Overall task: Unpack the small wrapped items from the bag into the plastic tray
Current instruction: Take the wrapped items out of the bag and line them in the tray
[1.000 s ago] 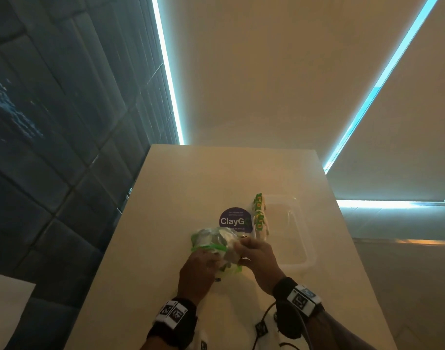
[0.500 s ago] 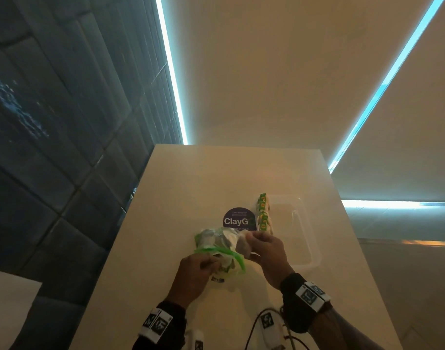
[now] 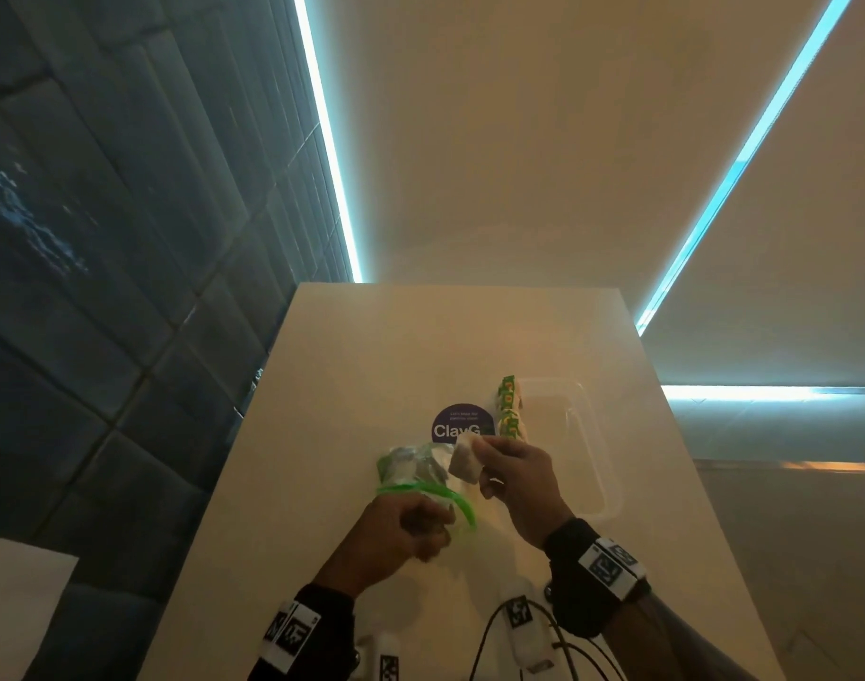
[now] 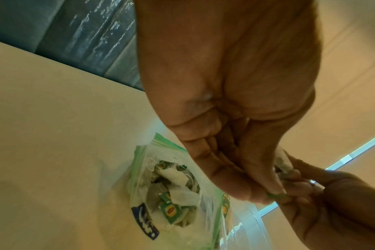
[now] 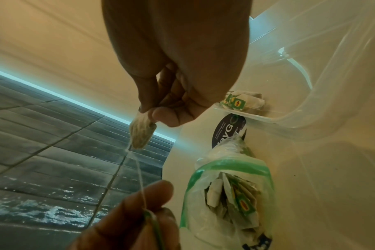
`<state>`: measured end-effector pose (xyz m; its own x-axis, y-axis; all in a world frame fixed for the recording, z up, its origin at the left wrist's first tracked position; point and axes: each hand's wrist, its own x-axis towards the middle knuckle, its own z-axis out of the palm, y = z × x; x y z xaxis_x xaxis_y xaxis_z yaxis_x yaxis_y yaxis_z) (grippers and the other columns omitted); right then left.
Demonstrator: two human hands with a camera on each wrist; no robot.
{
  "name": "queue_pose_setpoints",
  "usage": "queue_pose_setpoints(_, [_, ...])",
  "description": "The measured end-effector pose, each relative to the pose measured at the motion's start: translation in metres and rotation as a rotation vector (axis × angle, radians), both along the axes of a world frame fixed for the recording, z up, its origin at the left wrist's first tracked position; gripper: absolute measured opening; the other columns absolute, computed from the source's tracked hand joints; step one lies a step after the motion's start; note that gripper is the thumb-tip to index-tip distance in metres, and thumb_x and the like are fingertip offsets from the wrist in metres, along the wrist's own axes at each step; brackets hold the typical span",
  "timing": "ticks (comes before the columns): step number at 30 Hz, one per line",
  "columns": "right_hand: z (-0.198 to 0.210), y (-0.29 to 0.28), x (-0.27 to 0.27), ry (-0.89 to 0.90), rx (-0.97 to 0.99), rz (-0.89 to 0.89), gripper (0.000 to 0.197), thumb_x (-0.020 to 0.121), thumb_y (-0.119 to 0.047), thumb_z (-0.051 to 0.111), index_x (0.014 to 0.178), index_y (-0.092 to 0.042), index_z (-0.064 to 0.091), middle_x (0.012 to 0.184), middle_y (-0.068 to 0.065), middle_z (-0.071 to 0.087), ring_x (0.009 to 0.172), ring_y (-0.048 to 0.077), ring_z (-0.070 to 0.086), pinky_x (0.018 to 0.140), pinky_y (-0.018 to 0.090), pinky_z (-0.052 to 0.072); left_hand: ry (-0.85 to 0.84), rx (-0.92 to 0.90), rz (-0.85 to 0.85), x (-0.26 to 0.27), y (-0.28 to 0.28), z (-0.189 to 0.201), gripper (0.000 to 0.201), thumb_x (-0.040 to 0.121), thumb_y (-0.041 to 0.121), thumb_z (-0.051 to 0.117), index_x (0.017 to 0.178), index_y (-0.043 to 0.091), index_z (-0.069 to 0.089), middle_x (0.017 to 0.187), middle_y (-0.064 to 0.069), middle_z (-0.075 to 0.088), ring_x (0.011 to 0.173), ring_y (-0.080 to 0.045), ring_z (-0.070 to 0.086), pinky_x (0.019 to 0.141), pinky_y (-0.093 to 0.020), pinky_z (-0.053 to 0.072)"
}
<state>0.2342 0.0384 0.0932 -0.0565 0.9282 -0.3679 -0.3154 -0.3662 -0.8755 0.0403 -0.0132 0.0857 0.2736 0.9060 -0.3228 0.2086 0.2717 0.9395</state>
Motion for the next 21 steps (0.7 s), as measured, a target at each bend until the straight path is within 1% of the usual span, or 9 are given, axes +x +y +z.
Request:
queue_pose_setpoints(3, [0.005, 0.002, 0.001, 0.064, 0.008, 0.023, 0.043, 0.078, -0.025, 0.072, 0.107, 0.007, 0.068, 0.081, 0.015, 0.063, 0.06, 0.018, 0.051, 0.053, 0.029, 0.043, 0.076, -0.001, -0.023, 0.003, 0.003, -0.001, 0.023, 0.074, 0.003, 0.08, 0.09, 0.019, 0.077, 0.097, -0.003, 0.076, 0.092, -0.014, 0.071, 0.083, -0.03, 0.058])
queue_pose_setpoints(6, [0.007, 0.002, 0.002, 0.106, 0.02, 0.065, 0.046, 0.078, -0.025, 0.072, 0.11, 0.008, 0.066, 0.088, 0.019, 0.062, 0.066, 0.02, 0.053, 0.055, 0.029, 0.045, 0.09, -0.017, -0.033, 0.007, 0.005, 0.0, 0.019, 0.08, 0.008, 0.076, 0.089, 0.024, 0.079, 0.094, 0.002, 0.076, 0.089, -0.017, 0.071, 0.084, -0.033, 0.059])
queue_pose_setpoints(8, [0.009, 0.001, 0.002, 0.128, 0.028, 0.089, 0.047, 0.079, -0.024, 0.071, 0.111, 0.009, 0.065, 0.09, 0.019, 0.061, 0.068, 0.021, 0.053, 0.057, 0.029, 0.045, 0.101, -0.022, -0.025, 0.01, 0.007, 0.003, 0.018, 0.083, 0.009, 0.074, 0.09, 0.025, 0.079, 0.093, 0.002, 0.076, 0.087, -0.018, 0.071, 0.077, -0.033, 0.06])
queue_pose_setpoints(10, [0.01, 0.001, 0.005, 0.15, 0.023, 0.112, 0.051, 0.078, -0.024, 0.071, 0.112, 0.013, 0.062, 0.089, 0.018, 0.06, 0.066, 0.02, 0.052, 0.056, 0.029, 0.042, 0.124, -0.026, -0.009, 0.012, 0.009, 0.005, 0.015, 0.086, 0.011, 0.071, 0.099, 0.016, 0.077, 0.089, 0.004, 0.074, 0.073, -0.004, 0.068, 0.063, -0.019, 0.055])
queue_pose_setpoints(12, [0.011, -0.001, 0.008, 0.168, 0.007, 0.183, 0.057, 0.076, -0.027, 0.076, 0.11, 0.015, 0.058, 0.087, 0.017, 0.058, 0.064, 0.019, 0.049, 0.055, 0.028, 0.037, 0.142, -0.021, 0.026, 0.012, 0.01, 0.008, 0.015, 0.087, 0.013, 0.07, 0.101, 0.01, 0.075, 0.083, 0.006, 0.072, 0.062, 0.003, 0.064, 0.056, -0.012, 0.048])
queue_pose_setpoints(14, [0.012, -0.003, 0.01, 0.154, -0.013, 0.285, 0.055, 0.071, -0.031, 0.08, 0.103, 0.009, 0.062, 0.088, 0.016, 0.056, 0.067, 0.02, 0.048, 0.054, 0.028, 0.034, 0.145, 0.008, 0.046, 0.009, 0.013, 0.011, 0.008, 0.087, 0.019, 0.07, 0.093, 0.015, 0.075, 0.075, 0.004, 0.073, 0.063, -0.001, 0.064, 0.055, -0.015, 0.047])
queue_pose_setpoints(16, [0.012, -0.005, 0.012, 0.12, -0.029, 0.374, 0.047, 0.068, -0.032, 0.083, 0.095, 0.002, 0.065, 0.091, 0.016, 0.057, 0.07, 0.021, 0.05, 0.056, 0.029, 0.033, 0.13, 0.022, 0.075, 0.008, 0.016, 0.015, 0.005, 0.087, 0.02, 0.07, 0.088, 0.016, 0.073, 0.074, 0.0, 0.074, 0.065, -0.01, 0.066, 0.056, -0.019, 0.049])
queue_pose_setpoints(18, [0.012, -0.007, 0.014, 0.096, -0.031, 0.433, 0.045, 0.067, -0.033, 0.083, 0.092, 0.0, 0.065, 0.095, 0.018, 0.055, 0.072, 0.023, 0.05, 0.056, 0.029, 0.034, 0.083, 0.004, 0.129, 0.008, 0.018, 0.017, 0.005, 0.087, 0.015, 0.071, 0.091, 0.012, 0.073, 0.073, -0.002, 0.074, 0.063, -0.015, 0.066, 0.055, -0.023, 0.051])
queue_pose_setpoints(21, [0.011, -0.01, 0.014, 0.05, -0.031, 0.484, 0.04, 0.07, -0.031, 0.082, 0.09, 0.0, 0.066, 0.096, 0.02, 0.055, 0.075, 0.026, 0.05, 0.057, 0.029, 0.036, 0.042, 0.017, 0.168, 0.01, 0.022, 0.02, 0.011, 0.085, 0.009, 0.072, 0.096, 0.009, 0.074, 0.071, -0.002, 0.072, 0.06, -0.014, 0.063, 0.054, -0.025, 0.051])
